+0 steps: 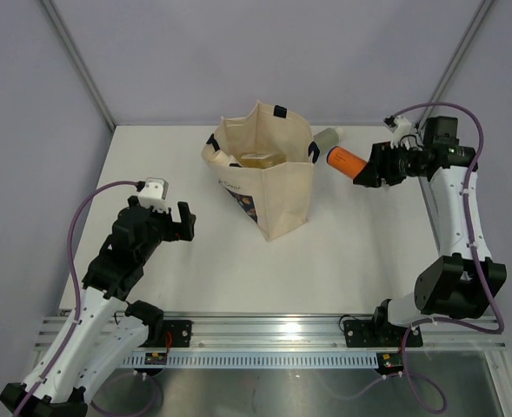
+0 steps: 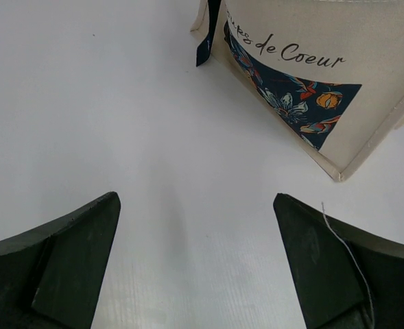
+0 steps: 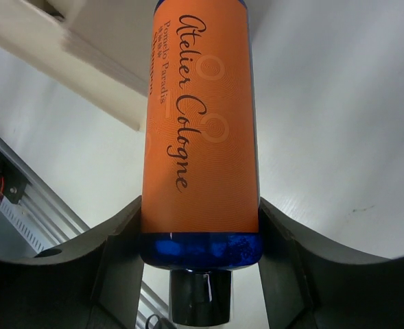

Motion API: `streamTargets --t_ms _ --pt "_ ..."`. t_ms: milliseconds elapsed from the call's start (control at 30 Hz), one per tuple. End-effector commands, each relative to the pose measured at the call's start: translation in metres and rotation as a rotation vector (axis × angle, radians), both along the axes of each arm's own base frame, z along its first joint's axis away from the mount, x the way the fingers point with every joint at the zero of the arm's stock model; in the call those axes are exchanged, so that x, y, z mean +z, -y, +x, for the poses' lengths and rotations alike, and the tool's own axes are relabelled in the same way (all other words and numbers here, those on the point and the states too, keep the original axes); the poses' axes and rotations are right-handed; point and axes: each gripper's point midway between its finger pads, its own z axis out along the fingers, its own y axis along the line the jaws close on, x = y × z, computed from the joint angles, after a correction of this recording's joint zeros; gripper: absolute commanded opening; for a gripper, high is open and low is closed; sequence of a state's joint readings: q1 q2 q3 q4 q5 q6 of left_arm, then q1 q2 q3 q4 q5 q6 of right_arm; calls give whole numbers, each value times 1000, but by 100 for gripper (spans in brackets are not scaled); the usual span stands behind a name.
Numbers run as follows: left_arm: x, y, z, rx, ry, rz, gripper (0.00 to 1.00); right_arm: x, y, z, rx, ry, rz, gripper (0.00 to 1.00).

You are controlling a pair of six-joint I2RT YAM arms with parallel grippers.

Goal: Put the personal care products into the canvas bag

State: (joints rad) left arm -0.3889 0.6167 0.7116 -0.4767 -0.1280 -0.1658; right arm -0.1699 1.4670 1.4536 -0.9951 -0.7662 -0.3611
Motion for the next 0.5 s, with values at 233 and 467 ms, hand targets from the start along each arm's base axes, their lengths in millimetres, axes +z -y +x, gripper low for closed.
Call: streamTargets --t_ms 233,467 --pt "12 4 5 -6 51 -26 99 153 -61 19 162 406 85 0" --pt "11 3 6 -4 45 -17 99 145 -135 77 255 404 35 0"
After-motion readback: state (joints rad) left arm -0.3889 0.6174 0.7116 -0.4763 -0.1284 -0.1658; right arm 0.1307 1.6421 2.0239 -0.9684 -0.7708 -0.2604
